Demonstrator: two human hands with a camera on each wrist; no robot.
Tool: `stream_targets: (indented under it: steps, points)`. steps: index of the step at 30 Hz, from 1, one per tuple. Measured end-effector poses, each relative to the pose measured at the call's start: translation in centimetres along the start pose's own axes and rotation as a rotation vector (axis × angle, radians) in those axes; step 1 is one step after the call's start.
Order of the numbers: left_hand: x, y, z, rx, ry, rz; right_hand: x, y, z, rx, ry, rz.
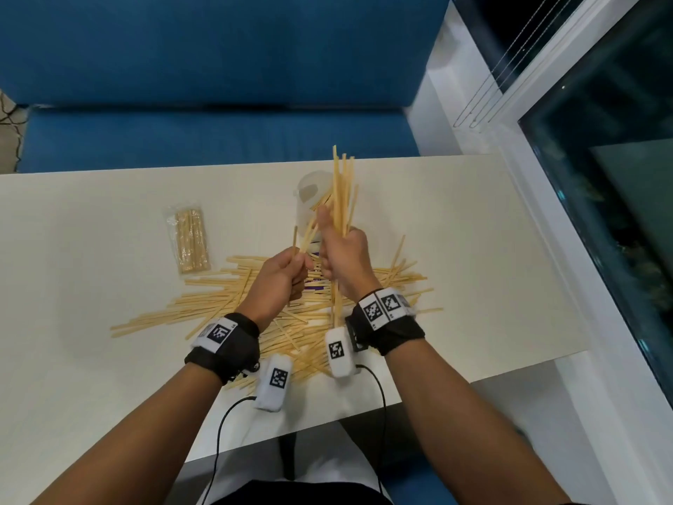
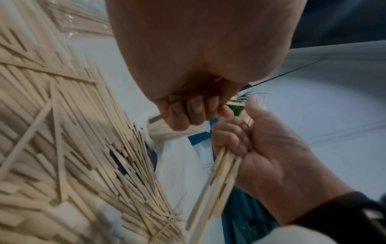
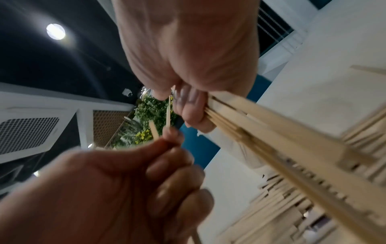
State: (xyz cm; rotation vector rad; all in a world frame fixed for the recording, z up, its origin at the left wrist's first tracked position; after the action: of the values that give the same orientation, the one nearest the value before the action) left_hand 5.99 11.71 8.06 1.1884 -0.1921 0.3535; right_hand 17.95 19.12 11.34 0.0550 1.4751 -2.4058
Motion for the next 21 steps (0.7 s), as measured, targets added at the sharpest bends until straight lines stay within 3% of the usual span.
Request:
stream_targets:
  steps: [6, 11, 16, 19, 21]
  points:
    - [0.3, 0.1, 0.0, -0.035, -0.035, -0.016, 0.5, 0.0, 0.6, -0.144, -0.040, 0.056]
    - [-0.2, 0.2, -0.4, -0.050, 0.036, -0.170, 0.3, 0.4, 0.6, -0.182, -0.097, 0.141]
    - [0.8, 1.3, 0.0, -0.068, -0.014, -0.382, 0.3, 0.3, 0.8, -0.232, -0.120, 0.224]
    - [1.7, 1.9, 0.4, -0.040, -0.056, -0.303, 0.9, 0.2, 1.0, -0.259, -0.030, 0.285]
    - [1.7, 1.7, 0.4, -0.052, -0.009, -0.139, 0.9, -0.1, 1.2, -0.225, 0.049, 0.212]
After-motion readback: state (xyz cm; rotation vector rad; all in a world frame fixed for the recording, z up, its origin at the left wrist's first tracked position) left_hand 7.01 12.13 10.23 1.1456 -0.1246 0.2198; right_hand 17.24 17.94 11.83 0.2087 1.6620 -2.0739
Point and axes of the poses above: each hand's wrist, its own z-axis away from the middle knuckle, its own x-axis out of the palm, y = z × x, the point moved 1 cm from there along -z, towards the middle knuckle, and after that the axes turned 10 degrees about z, right-handed, at the moved point
